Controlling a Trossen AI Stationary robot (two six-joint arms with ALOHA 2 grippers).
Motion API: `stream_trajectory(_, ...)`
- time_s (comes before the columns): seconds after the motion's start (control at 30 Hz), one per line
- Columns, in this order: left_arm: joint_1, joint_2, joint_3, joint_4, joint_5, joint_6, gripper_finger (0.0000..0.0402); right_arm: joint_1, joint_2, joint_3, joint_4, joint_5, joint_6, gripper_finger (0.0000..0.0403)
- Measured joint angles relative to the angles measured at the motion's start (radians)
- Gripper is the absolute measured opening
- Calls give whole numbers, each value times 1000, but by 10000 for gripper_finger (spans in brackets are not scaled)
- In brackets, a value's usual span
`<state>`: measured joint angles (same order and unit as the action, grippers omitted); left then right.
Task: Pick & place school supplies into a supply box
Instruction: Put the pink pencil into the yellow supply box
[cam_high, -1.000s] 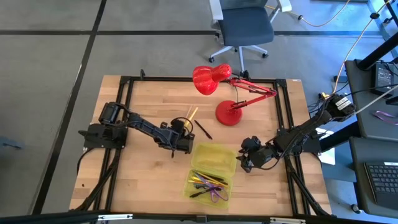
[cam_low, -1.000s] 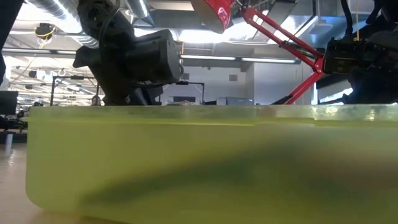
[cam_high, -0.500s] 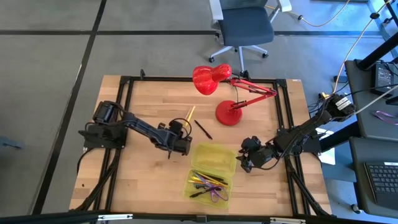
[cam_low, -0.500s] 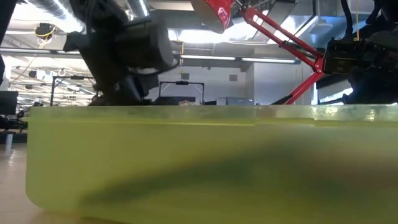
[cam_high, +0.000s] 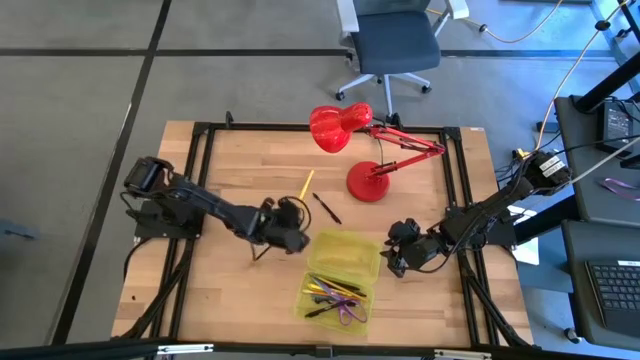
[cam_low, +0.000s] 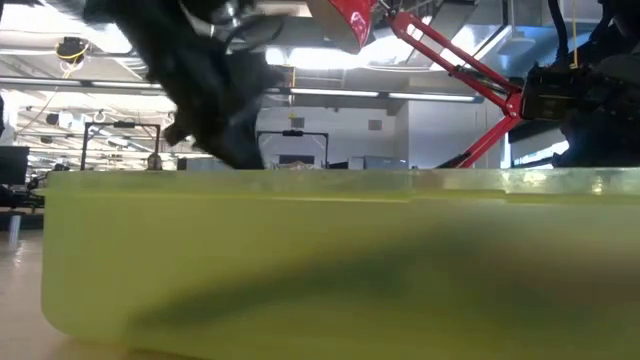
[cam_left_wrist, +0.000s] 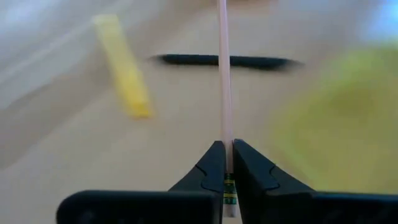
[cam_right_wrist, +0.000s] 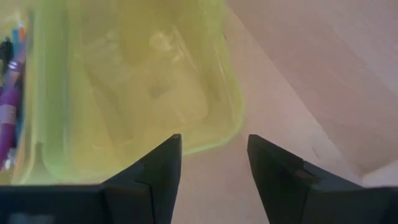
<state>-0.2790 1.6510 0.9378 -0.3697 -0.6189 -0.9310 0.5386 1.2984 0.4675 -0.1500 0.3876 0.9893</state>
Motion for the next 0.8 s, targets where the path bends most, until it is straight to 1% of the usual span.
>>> stream_trajectory(0.1, -39, -34, 0, 139, 144, 196, 9, 0, 0, 0, -35, 0, 12, 188)
stream_trajectory(0.23, -103, -39, 2, 356, 374, 432, 10, 0, 0, 0, -66, -6, 57, 188)
stream_trajectory(0.33, -146, -21, 4, 483, 493, 501, 9, 0, 0, 0, -66, -15, 62, 188)
stream_trajectory(0.4, -179, -9, 3, 491, 537, 518, 7, 0, 0, 0, -66, -16, 64, 188)
stream_trajectory(0.47, -214, 8, 3, 490, 530, 500, 7, 0, 0, 0, -66, -16, 65, 188)
stream_trajectory(0.57, -258, 39, 3, 503, 471, 407, 8, 0, 0, 0, -65, -16, 80, 188)
stream_trajectory(0.7, -297, 101, 3, 525, 393, 338, 8, 0, 0, 0, -61, -16, 83, 188)
stream_trajectory(0.8, -309, 143, 2, 560, 394, 315, 8, 0, 0, 0, -55, -16, 83, 188)
